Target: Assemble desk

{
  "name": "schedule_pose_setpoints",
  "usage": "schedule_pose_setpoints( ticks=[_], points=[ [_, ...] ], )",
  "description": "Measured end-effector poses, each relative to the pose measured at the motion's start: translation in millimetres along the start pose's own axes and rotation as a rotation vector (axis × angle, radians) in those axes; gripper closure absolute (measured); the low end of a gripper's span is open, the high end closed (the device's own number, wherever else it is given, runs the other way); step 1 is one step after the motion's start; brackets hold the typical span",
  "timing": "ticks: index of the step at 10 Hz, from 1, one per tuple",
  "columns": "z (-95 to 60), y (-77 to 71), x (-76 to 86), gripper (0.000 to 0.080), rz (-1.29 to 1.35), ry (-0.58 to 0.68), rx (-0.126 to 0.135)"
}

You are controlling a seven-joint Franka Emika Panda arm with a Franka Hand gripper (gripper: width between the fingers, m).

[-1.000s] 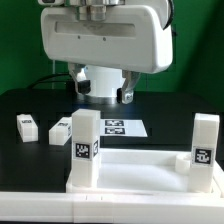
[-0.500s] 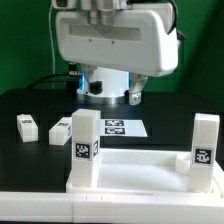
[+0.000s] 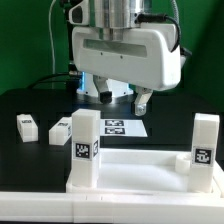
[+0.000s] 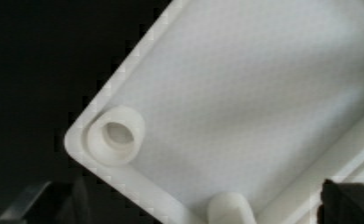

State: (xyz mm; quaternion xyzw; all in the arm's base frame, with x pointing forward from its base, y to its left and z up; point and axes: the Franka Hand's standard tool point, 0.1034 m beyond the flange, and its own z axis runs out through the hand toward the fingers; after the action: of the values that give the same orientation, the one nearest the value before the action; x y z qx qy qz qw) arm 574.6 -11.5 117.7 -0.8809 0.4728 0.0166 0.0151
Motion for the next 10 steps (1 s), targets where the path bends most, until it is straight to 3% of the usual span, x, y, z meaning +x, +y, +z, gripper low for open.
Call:
schedule_pose_setpoints(
  ticks=[2,4,8,9,10],
  points=[
    [6.2,6.2,-0.9,0.0150,0.159,-0.007,0.002],
    [22.3,17.2,-6.6,0.0150,0.336,-0.004,-0.004],
    [23.2,12.0,-11.5,0.0150,0.541,-0.023,0.007],
    [25.8,12.6,-13.4,0.0150,0.593,-0.029,0.004],
    [35.2,18.7,-17.2,0.0150,0.598,-0.030,-0.015]
  ],
)
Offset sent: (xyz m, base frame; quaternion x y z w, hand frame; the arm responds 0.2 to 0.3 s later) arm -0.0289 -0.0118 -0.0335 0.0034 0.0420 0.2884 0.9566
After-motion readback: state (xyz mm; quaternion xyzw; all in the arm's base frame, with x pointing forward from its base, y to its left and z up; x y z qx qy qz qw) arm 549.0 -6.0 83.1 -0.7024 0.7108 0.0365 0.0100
